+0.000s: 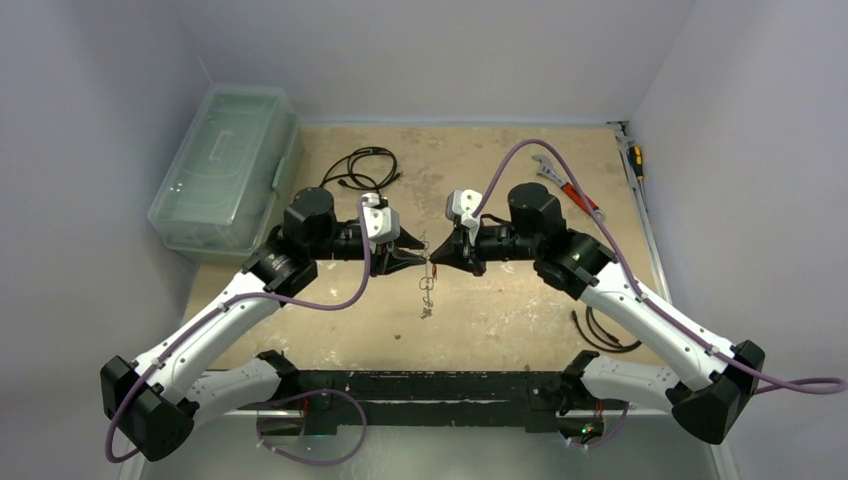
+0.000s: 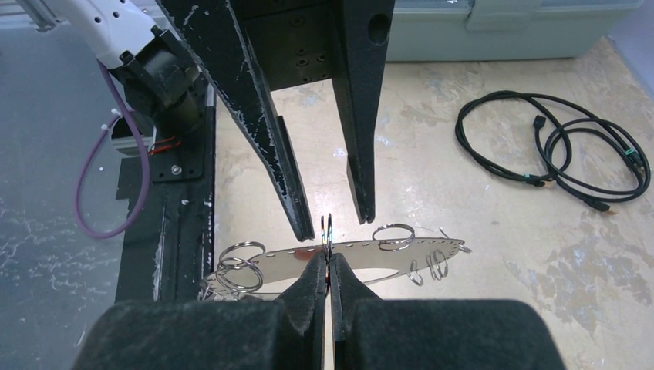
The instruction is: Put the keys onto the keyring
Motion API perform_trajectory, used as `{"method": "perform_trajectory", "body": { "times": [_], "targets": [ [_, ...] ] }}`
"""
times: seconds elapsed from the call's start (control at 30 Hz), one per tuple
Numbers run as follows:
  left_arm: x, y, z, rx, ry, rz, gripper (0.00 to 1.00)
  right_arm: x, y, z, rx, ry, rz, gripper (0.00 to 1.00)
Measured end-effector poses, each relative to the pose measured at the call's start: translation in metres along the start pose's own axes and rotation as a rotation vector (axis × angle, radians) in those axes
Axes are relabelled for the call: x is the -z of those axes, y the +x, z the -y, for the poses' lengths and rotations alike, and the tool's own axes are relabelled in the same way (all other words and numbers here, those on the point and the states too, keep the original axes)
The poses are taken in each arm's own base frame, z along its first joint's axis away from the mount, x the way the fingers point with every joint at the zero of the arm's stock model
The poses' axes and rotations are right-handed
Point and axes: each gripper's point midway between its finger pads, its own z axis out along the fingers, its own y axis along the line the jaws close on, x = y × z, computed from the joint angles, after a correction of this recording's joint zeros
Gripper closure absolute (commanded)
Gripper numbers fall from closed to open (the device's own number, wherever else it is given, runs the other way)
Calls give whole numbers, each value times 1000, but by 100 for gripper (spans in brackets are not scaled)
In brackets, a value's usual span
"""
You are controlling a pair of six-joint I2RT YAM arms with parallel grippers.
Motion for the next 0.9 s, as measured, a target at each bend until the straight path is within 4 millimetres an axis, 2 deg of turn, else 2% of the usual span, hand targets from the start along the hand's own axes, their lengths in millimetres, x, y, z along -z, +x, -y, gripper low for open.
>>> {"method": "perform_trajectory", "body": {
  "times": [0.2,0.3,0.4,0.53,0.6,0.67,0.73,0.9],
  "targets": [
    [-3,2,1,5,13,-2,73,-1,0,-2,2,-6,0,100],
    [-4,2,1,5,18,-2,84,-1,-1,-3,3,-8,1,100],
    [-5,2,4,5,32,0,100,-1,-1,-3,5,-8,2,100],
    [-6,2,7,4,49,5,100,-1,-1,-2,7,-7,2,99],
    [-6,2,7,-1,51,10,100,-1,-1,-2,7,-6,2,75],
    [-5,2,8,-11,48,22,100,-1,-3,-2,9,-2,12,60],
    [-3,3,10,-18,44,33,100,0,-8,-1,20,6,38,56],
    [2,-3,15,-46,32,75,100,10,-20,-5,50,42,123,56]
  ]
}}
